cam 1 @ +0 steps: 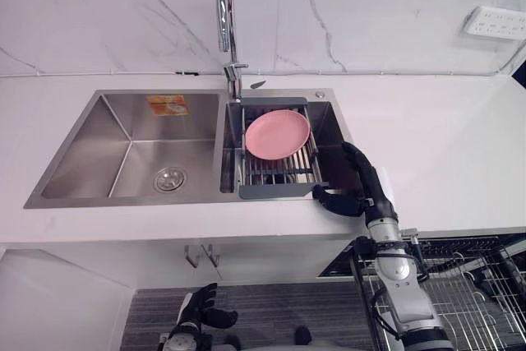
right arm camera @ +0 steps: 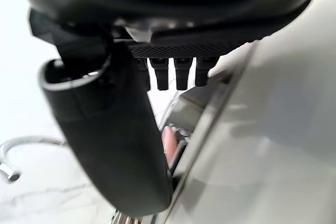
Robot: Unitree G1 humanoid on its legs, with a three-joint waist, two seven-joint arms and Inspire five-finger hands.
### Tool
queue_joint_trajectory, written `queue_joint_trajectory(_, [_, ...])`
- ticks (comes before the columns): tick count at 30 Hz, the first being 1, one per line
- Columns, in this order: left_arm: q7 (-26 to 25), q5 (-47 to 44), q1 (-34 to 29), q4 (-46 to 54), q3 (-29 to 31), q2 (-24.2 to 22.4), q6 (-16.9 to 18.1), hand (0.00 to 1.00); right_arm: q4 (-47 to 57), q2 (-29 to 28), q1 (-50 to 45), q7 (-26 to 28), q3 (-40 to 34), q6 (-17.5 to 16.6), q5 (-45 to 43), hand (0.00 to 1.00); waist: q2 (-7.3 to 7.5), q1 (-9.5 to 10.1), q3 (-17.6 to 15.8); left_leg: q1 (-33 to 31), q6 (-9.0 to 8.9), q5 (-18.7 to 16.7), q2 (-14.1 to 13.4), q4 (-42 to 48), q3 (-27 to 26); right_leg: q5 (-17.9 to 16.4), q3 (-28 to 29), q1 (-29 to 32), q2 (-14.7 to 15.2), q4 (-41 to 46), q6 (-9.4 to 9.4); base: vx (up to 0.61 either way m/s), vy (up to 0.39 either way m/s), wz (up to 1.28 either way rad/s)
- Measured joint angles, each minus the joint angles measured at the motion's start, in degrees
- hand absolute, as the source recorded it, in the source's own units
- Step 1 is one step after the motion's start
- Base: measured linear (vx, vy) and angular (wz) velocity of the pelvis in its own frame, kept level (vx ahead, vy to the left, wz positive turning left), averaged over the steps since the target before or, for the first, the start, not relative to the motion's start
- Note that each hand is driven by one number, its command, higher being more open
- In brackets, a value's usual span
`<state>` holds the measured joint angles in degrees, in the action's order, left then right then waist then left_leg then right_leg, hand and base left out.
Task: Walk over to the sink, pick up the cup, carry it to the dishwasher, place the cup inside the dishwasher, then close the dishwasher door
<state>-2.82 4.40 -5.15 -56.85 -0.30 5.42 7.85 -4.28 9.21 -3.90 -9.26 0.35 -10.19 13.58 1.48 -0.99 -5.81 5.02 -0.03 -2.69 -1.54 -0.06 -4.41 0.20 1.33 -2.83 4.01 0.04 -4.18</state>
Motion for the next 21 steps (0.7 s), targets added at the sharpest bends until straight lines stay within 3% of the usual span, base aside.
queue_joint_trajectory(11, [-1.0, -1.2, -0.1, -0.1, 1.2, -0.5, -0.8, 0.90, 0.8, -2.6, -0.9, -2.6, -2.8, 0.7, 0.4, 0.90, 0.06, 0.46, 0.1, 1.2, -0.02, 0.8, -0.2, -1.9, 1.2, 0.0, -1.8, -1.2, 0.1, -0.5, -0.03, -0.01, -0.011, 0.06])
queue_joint_trajectory(21, [-1.0, -1.2, -0.1, -0.1, 1.2, -0.6, -0.7, 0.90, 5.4, 1.2, -0.7, -3.3, -2.8, 1.2, 2.4, 0.90, -0.04, 0.75, 0.1, 0.8, -0.06, 0.7, -0.2, -2.1, 1.7, 0.0, -2.1, -1.3, 0.1, -1.0, -0.06, 0.00, -0.006, 0.02])
